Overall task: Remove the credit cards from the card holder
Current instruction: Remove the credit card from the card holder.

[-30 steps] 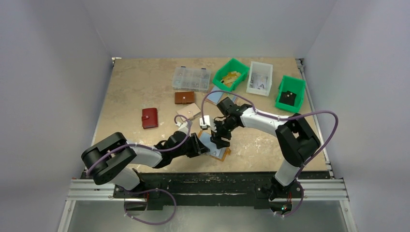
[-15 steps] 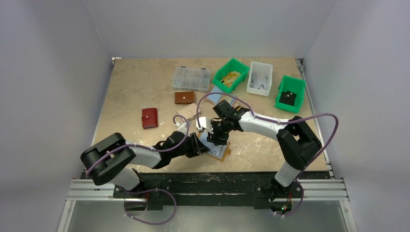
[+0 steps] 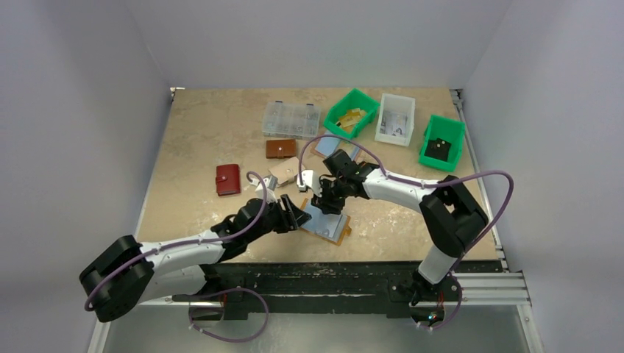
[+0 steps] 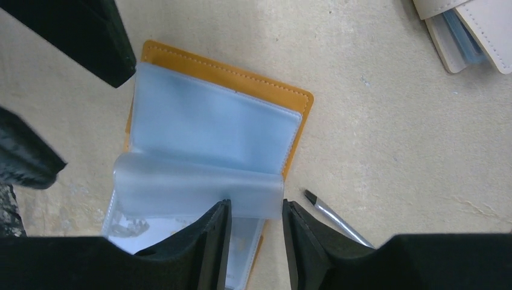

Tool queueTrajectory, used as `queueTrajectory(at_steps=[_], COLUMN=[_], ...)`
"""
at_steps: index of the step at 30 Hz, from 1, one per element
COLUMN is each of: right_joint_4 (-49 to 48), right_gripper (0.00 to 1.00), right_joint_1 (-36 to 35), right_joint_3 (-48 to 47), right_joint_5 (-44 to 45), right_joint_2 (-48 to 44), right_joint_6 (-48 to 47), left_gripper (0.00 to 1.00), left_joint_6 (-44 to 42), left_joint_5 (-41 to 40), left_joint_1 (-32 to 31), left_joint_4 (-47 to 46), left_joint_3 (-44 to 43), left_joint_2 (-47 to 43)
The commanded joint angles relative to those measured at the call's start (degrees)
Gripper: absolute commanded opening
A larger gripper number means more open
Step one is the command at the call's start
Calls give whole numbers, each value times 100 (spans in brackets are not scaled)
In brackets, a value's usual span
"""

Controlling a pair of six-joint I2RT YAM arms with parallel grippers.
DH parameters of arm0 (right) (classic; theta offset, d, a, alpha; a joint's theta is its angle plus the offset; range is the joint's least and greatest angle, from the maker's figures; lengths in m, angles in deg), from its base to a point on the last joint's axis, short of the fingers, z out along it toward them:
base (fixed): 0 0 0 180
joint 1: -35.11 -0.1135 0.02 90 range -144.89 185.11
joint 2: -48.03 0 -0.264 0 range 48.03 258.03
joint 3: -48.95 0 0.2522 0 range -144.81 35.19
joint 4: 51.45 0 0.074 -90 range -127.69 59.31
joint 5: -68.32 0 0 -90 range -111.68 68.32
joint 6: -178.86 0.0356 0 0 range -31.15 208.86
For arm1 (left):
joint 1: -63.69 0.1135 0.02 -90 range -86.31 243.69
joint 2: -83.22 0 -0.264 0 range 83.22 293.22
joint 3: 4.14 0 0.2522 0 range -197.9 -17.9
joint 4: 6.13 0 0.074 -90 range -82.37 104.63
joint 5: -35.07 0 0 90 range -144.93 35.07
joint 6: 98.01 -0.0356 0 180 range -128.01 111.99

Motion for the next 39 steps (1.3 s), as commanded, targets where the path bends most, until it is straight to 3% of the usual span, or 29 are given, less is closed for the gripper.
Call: queueTrajectory(at_steps=[1,11,17,23,30,35,39], right_joint_4=[-201,-144,-70,-24,308,505,646], right_gripper=[42,31,31,41,66,71,72], right_joint_1=[11,15,16,21,283,447,500], right_joint_3=[-330,-599,-736,-829,-998,-1020,-1047], right_joint_5=[-441,-1550,-2118,-2699,-3983,-4177,-4216], right_joint_2=[208,500,742,944,1066,859,790], right_joint_6=[567,1171,1418,1672,1689,1393,1243], left_gripper=[50,47,47,47,48,52,64], left_joint_6=[-461,-483,-568,-600,-705,-569,-439], left_joint_5=[-92,520,564,657,637,617,635], left_joint_1=[22,21,8,-80,-475,-550,-551], left_joint_4=[123,-700,-793,-1118,-1818,-2483,-2755], left_joint_3=[157,501,547,592,663,880,910], left_joint_2=[-363,-35,-161,-219,-257,-257,-260])
